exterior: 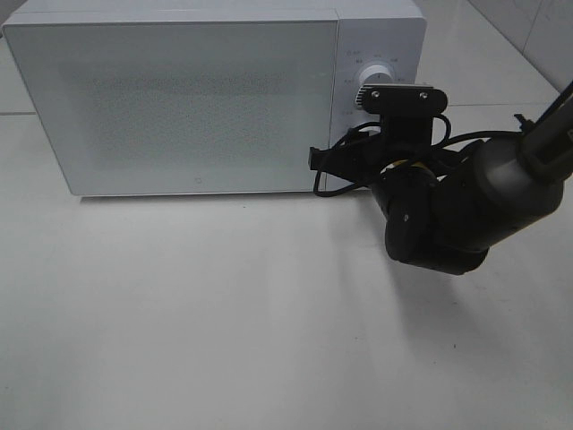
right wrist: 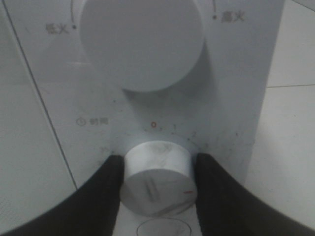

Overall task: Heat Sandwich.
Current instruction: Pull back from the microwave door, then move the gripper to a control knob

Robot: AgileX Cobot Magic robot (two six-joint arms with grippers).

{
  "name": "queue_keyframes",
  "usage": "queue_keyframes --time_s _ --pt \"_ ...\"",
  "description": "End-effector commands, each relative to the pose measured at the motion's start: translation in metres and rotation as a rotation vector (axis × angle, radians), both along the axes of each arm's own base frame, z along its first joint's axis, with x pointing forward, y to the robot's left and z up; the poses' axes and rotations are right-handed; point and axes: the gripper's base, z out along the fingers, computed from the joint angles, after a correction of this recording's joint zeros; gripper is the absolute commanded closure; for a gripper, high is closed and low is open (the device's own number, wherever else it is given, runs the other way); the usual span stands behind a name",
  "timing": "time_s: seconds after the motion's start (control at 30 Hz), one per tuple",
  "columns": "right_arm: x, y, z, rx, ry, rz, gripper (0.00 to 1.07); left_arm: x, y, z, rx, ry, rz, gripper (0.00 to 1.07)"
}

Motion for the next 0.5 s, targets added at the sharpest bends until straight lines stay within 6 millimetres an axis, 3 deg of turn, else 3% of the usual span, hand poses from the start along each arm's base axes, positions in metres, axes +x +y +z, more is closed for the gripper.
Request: queue_keyframes --time_s 0.03,0.23,0.37,0.5 --pt "0.0027 0.0004 0.0074 0.017 -0.059 -0.007 0.89 -0.0031 -0.0006 0.0005 -0.003 -0.031 -0.004 0.09" --pt "0.003 0.0001 0.0087 0.069 -0.072 -0.022 0.92 -0.0031 -0.0006 0.0005 -0.003 -0.031 -0.004 0.09" --pt "0.0033 -0.0006 0.0108 0.171 -0.096 -0.049 1.0 -0.0031 -0.0006 0.0005 -0.003 -0.031 -0.004 0.09" --pt "0.0034 -0.0007 0.0113 0.233 -0.1 -0.062 0.99 -0.0031 -0.0006 0.0005 -0.003 -0.031 -0.004 0.09"
